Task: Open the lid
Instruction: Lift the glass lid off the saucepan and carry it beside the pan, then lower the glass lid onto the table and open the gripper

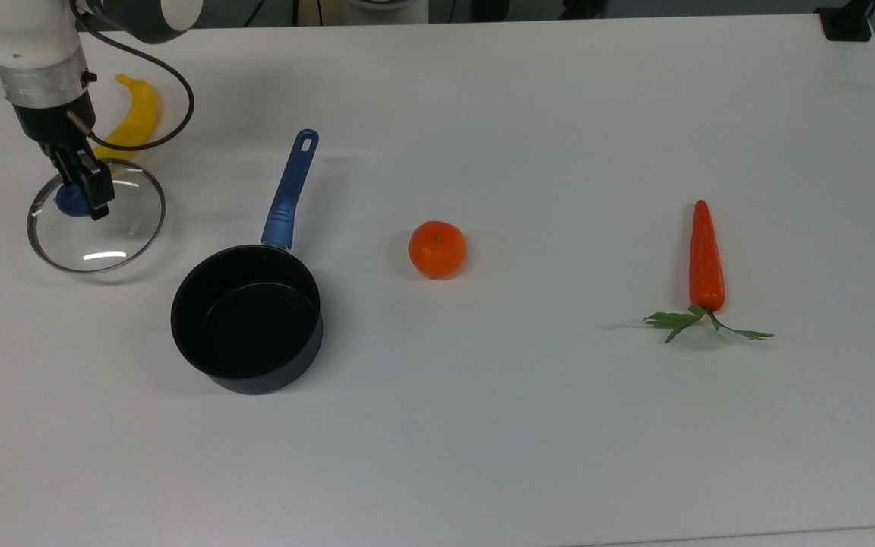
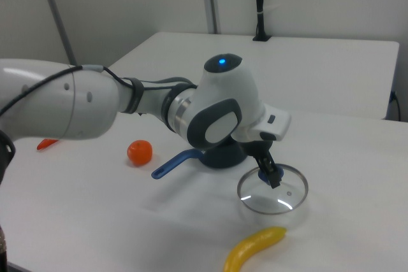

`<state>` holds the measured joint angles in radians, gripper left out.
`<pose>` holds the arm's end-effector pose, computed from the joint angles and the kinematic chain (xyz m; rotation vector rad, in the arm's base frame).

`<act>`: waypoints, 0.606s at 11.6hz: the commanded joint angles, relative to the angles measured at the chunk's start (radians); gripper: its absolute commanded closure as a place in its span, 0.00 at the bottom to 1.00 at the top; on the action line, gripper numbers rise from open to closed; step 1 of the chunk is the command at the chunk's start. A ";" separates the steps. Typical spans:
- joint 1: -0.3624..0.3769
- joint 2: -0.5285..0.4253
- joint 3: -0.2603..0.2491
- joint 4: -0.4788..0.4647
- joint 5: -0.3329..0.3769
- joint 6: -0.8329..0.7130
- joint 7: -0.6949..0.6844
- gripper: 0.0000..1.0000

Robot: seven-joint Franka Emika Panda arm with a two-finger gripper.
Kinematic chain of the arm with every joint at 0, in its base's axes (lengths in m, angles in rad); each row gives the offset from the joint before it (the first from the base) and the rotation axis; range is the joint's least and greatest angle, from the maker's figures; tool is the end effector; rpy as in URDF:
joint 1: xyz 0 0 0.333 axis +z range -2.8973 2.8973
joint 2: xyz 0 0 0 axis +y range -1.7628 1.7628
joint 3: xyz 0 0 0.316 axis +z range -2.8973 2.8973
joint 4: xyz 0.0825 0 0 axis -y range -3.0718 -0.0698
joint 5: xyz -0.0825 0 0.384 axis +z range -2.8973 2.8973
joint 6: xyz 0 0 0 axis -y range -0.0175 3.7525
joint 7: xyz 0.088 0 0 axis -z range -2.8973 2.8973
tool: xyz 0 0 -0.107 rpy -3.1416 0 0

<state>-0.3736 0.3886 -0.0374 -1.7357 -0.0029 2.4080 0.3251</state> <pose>0.6249 -0.2695 0.3846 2.8797 -1.0994 0.4391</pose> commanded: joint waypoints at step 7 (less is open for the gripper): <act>0.010 0.065 0.007 -0.010 0.018 0.049 0.046 0.34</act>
<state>-0.3708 0.4534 -0.0277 -1.7360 -0.0024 2.4314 0.3428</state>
